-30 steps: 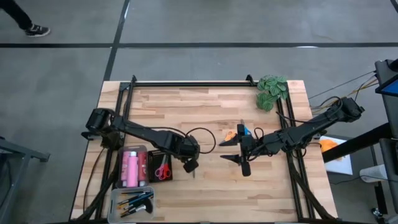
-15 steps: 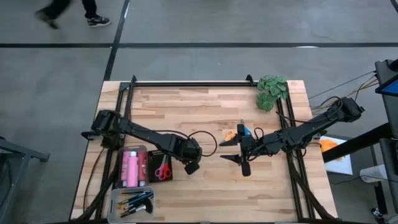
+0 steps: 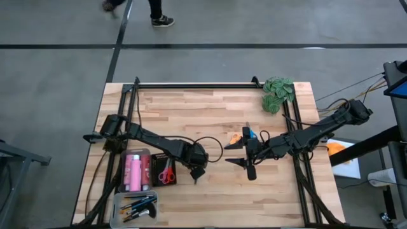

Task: Pick & Place Paint Supplies
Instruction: Put the green scissors into the black bin

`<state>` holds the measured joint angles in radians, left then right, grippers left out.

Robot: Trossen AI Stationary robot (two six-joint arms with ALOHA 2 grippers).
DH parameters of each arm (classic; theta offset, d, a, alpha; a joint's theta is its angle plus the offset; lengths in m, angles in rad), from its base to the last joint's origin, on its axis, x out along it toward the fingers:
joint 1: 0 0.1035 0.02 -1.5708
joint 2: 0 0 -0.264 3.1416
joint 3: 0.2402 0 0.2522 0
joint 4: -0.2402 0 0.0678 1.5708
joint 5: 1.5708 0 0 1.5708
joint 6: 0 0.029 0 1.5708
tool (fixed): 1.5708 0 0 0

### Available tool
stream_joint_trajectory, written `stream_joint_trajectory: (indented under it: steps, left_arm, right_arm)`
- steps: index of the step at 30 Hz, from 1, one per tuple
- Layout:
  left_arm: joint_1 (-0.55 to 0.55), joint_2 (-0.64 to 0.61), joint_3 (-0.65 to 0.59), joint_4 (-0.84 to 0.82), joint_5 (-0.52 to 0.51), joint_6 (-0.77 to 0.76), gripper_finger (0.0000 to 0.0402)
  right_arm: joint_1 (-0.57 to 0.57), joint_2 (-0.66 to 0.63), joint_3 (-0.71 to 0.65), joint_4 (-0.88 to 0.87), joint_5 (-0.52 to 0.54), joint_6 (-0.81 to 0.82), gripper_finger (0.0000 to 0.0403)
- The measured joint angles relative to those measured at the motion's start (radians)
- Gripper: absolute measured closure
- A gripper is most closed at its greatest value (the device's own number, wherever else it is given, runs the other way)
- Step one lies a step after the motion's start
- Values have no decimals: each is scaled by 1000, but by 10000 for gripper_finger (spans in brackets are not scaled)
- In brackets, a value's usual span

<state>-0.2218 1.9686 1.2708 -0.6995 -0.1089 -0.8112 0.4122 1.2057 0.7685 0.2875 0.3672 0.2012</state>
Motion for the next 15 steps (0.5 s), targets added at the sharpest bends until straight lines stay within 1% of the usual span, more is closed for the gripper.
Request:
stream_joint_trajectory:
  steps: [2, 4, 11, 15]
  left_arm:
    - [0, 0, 0, 4, 0, 0, 395]
    - [0, 0, 0, 11, 1, 0, 383]
    - [0, -2, 0, 13, 13, 1, 302]
    - [0, -6, 0, 14, 16, 4, 286]
  right_arm:
    - [0, 0, 0, 0, 0, 0, 194]
    - [0, 0, 0, 0, 0, 0, 194]
    - [0, 0, 0, 0, 0, 0, 194]
    - [0, 0, 0, 0, 0, 0, 194]
